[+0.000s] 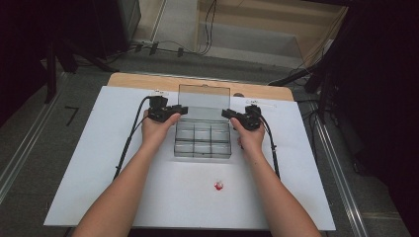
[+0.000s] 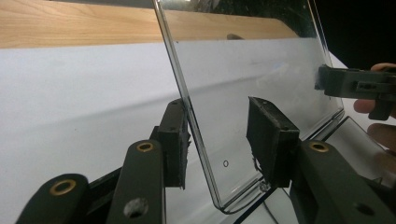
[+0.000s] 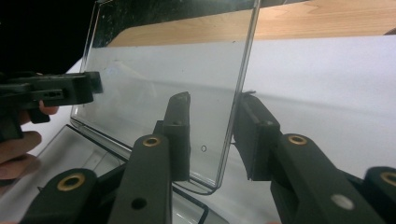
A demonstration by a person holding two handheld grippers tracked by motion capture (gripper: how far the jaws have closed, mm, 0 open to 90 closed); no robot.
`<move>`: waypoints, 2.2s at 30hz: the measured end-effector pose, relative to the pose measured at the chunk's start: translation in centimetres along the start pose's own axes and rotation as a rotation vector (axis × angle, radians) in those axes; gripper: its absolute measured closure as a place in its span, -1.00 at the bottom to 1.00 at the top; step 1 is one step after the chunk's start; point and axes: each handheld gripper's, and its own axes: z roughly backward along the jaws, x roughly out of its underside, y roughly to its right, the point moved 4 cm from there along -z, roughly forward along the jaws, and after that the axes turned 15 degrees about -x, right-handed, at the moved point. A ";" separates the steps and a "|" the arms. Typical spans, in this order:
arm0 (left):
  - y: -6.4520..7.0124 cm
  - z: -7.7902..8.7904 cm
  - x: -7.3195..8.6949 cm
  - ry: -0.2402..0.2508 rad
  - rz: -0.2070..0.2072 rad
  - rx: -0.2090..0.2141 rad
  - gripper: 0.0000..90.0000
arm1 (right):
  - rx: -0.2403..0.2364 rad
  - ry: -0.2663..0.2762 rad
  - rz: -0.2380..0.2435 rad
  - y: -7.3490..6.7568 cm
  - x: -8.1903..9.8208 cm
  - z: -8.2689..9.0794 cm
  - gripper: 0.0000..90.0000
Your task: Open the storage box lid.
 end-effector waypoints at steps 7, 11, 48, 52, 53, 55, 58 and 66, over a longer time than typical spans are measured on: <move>0.1 -0.2 0.3 -0.020 -0.013 -0.010 0.18 | 0.013 -0.006 -0.003 0.2 0.2 -0.1 0.39; 0.1 -0.3 0.3 -0.027 -0.019 -0.028 0.14 | 0.010 -0.016 -0.021 0.3 0.2 -0.2 0.38; 0.1 -1.0 1.0 -0.080 -0.021 -0.064 -0.19 | 0.054 -0.070 -0.034 0.6 1.0 -0.6 0.15; 0.3 -0.7 0.9 -0.049 -0.057 -0.086 -0.24 | 0.051 -0.074 -0.014 0.5 0.9 -0.7 0.07; 0.2 -0.5 0.8 -0.035 -0.053 -0.089 -0.26 | 0.043 -0.069 -0.006 0.4 0.9 -0.6 0.02; 0.2 -0.2 0.7 -0.015 -0.039 -0.088 -0.35 | 0.040 -0.060 0.007 0.1 0.8 -0.5 -0.10; 0.3 0.5 0.5 0.016 -0.040 -0.084 -0.54 | 0.044 -0.068 0.039 -0.4 0.6 -0.2 -0.19; 0.8 2.6 0.4 0.057 -0.091 -0.040 -0.80 | 0.047 -0.112 0.160 -2.7 0.3 0.7 -0.68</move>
